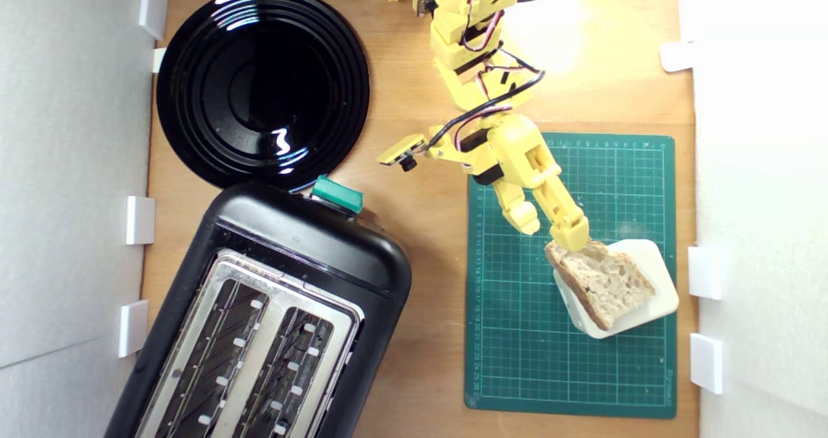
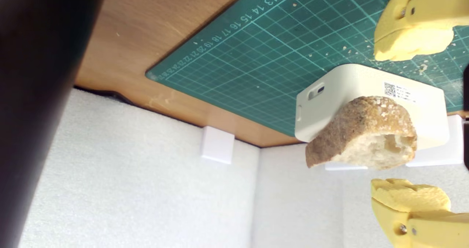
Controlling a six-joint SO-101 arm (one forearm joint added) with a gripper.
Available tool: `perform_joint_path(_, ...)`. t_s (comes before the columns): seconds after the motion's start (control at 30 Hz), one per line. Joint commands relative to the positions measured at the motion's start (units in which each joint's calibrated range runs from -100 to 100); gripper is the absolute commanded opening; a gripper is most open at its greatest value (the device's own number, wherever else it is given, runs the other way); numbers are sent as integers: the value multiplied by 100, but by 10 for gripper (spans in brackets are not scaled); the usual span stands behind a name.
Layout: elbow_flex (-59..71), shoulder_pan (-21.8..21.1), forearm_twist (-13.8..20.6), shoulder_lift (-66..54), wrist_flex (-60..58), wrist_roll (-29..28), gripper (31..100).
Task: Pick bread and place in toaster
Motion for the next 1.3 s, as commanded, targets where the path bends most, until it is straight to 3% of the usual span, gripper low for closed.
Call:
perform_joint_path(0.0,-325,-192,-111,-47,-135,22,980)
perform_joint_path(0.1,-443,-337,-374,-22,-84,27,980)
perform_joint_path(0.67,-1233,-555,-392,585,207,232,980)
perform_joint_path(0.8,-1360,-724,-664,668,207,268,980)
perform_joint_path(1.27,-1832,-772,-674,693,804,268,980)
